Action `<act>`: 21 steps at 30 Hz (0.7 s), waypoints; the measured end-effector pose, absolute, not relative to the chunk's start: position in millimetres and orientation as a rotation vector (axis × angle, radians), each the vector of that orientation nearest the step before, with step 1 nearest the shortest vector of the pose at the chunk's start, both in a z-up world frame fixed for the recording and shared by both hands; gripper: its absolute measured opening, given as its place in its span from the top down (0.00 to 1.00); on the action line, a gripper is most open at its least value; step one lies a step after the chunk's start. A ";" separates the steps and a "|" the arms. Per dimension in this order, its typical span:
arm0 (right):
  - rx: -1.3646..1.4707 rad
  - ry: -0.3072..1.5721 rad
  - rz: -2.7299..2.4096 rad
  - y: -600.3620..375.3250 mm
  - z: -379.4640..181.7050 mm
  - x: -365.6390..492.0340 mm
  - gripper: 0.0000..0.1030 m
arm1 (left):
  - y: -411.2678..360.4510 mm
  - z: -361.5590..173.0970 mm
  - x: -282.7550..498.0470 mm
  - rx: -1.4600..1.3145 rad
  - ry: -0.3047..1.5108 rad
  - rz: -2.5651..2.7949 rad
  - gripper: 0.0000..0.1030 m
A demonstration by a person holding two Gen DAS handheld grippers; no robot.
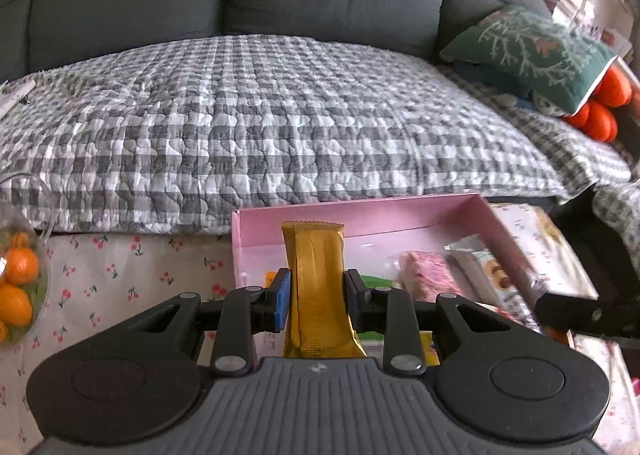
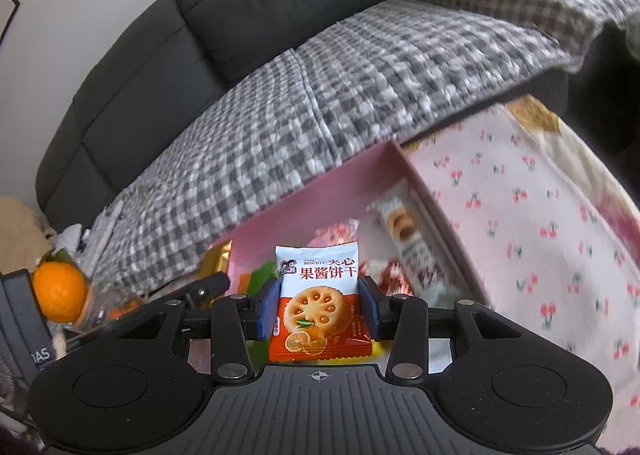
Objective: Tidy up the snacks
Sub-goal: 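Carry gold wafer bar and orange biscuit pack into the box, then open left tool to release wafer bar while right tool releases biscuit pack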
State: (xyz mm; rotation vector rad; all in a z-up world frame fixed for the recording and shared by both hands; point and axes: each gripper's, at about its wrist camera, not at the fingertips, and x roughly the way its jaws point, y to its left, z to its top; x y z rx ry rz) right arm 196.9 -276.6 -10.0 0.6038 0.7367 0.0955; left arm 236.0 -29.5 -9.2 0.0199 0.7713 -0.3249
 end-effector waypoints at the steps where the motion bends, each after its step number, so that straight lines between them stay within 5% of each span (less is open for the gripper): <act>1: 0.597 0.739 0.089 -277.6 -11.6 202.5 0.60 | -29.7 -10.6 238.2 0.025 0.773 -0.319 0.75; 16: 0.433 0.759 0.038 -271.6 -35.7 271.4 0.60 | -41.5 -27.0 247.4 0.099 0.791 -0.305 0.75; 21: 0.433 0.733 0.048 -274.9 -36.5 269.8 0.50 | -42.9 -29.0 248.0 0.114 0.771 -0.296 0.71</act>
